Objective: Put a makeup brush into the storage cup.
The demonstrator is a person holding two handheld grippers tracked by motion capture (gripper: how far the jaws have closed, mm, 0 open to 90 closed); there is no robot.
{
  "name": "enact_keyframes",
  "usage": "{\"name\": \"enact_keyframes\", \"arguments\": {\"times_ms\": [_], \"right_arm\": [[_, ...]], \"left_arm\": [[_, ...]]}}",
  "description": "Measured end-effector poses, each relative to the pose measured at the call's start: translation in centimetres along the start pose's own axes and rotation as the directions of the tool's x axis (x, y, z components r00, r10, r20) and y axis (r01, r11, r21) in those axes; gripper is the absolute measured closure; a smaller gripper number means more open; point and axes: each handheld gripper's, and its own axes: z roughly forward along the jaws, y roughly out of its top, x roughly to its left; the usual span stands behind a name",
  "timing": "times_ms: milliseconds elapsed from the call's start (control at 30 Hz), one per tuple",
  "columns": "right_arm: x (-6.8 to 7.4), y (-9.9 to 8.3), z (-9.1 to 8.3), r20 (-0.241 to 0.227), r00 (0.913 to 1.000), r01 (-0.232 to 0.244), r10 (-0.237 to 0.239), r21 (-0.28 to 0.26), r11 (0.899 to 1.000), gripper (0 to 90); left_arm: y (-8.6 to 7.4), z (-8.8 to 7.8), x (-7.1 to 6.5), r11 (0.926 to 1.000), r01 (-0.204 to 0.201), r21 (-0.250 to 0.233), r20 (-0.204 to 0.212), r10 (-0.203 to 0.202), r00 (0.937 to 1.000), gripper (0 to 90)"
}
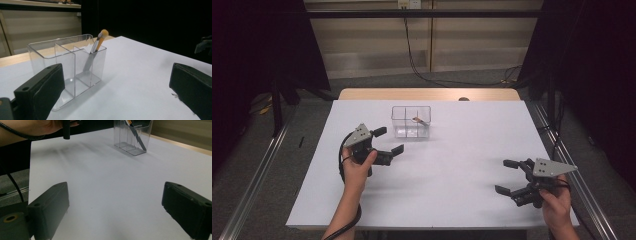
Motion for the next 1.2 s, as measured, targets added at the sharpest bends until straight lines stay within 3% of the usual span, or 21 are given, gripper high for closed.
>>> {"name": "enact_keyframes", "arguments": {"times_ms": [467,1200], "right_arm": [[0.0,0.1,0.5,-0.004,1.0000,0.004,-0.004,0.002,1.000,7.2],[-0.2,-0.1,0.1,0.009,0.9999,-0.008,0.008,0.000,1.000,7.2]], "left_arm": [[-0.7,-1.5,0.1,0.9998,-0.013,0.017,-0.003,0.013,0.9999,0.0],[-0.7,-4.7,0.3,0.9994,-0.034,-0.006,-0.013,0.034,0.9993,0.0]]}}
